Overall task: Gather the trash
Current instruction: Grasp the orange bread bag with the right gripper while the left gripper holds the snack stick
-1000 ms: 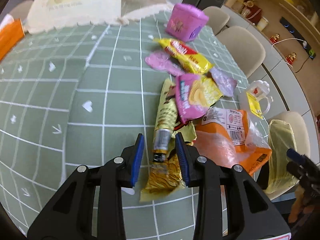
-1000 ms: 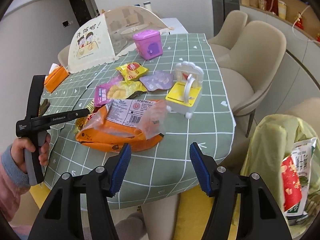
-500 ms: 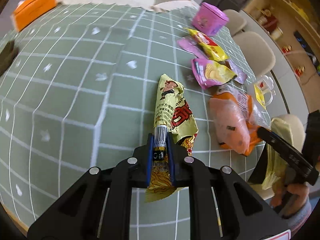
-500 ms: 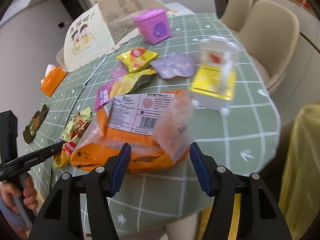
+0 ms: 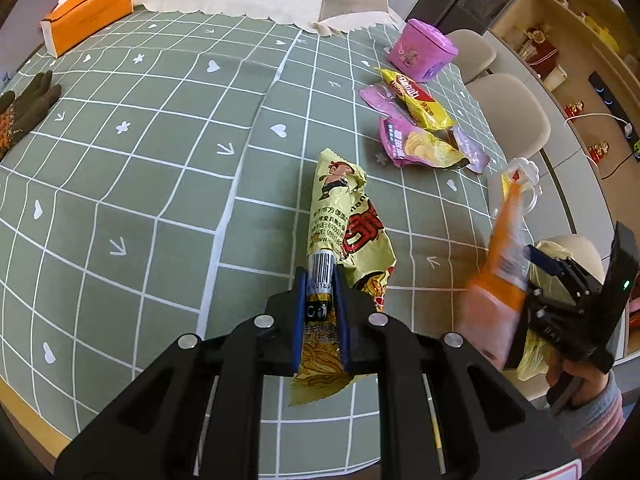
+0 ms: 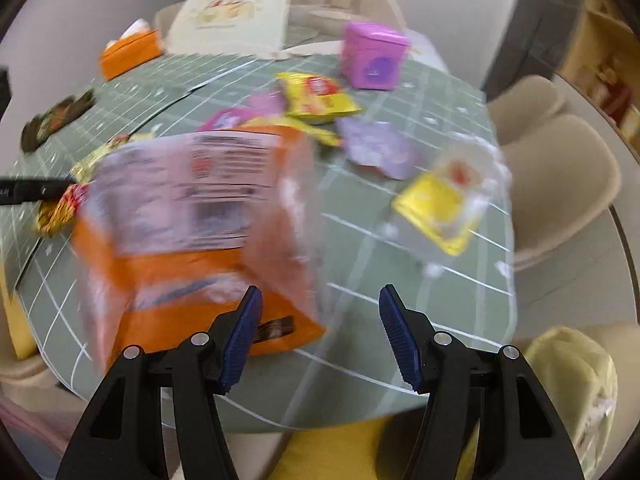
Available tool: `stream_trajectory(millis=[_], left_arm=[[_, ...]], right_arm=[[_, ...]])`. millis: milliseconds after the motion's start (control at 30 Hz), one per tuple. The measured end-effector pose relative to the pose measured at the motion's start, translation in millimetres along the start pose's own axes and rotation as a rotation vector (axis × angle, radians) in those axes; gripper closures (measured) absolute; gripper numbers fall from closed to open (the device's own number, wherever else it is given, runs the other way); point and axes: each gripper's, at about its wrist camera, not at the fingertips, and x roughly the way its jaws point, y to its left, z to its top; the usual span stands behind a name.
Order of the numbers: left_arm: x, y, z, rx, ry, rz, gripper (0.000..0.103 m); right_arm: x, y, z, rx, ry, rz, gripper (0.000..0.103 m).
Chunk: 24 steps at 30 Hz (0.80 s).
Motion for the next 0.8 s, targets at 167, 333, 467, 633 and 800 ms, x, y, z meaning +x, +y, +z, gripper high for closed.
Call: stream_trajectory(millis=[167,333,467,633,800], left_arm=[[0,-5,0,0.005,-0.006,-0.011,0.090],[-1,-5,-1,0.004,-0.017,-0.005,0.090],[-5,-4,-2,0.006,-0.031,0.007,0.090],[-11,-4,-3,0.021,-0.045,0.025,0.090],[-22,-7,-5,0.039,-0.069,0.028,0.090]], right_arm=[[-18,-30,-8,0.346,-0.065,0.170,0.045],[-9,-20,-18,0.500,-0.052,0.287,0.045],[9,0,-11,0.485,-0.016,0.300,0.045],[31,17,2,0.443,0.027,0.283,0.063],[26,21,8,0.390,0.024,0.306,0.083]])
